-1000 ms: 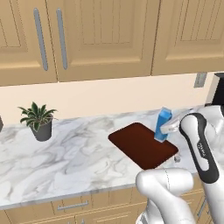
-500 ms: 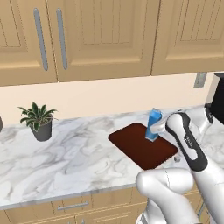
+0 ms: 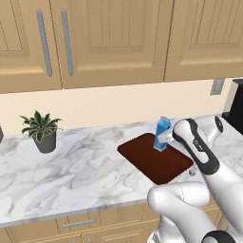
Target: Take out the milk from the fridge and place it on the tray on the counter. Then take the sugar cube near the tray and place it in the tray.
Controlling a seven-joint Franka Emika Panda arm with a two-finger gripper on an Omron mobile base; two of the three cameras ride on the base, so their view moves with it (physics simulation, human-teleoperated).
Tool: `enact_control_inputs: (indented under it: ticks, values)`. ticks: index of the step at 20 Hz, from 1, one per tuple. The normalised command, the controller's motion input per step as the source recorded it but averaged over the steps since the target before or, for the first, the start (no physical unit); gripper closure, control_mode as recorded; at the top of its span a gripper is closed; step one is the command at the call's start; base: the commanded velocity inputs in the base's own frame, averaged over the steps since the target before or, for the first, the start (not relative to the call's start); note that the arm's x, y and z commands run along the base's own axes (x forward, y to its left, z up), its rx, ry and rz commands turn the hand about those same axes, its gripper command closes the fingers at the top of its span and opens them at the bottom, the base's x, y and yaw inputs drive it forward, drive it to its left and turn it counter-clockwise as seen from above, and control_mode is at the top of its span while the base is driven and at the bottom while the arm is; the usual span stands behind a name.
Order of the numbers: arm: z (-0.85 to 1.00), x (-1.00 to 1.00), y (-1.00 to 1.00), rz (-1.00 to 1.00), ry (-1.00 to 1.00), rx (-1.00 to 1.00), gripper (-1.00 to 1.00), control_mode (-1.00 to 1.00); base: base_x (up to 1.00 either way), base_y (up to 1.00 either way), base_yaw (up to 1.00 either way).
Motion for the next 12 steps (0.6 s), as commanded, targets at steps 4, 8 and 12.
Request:
enact_control_inputs:
  ticks: [4, 8, 12]
  values:
    - [-0.24, 0.19, 0.08, 0.00, 0.00, 0.00, 1.00, -1.00, 0.00, 0.00, 0.00]
    - [-0.28, 0.26, 0.07, 0.00, 0.00, 0.00, 1.00, -1.00, 0.00, 0.00, 0.00]
    - [-0.26, 0.26, 0.00, 0.00, 0.00, 0.00, 1.00, -1.00, 0.00, 0.00, 0.00]
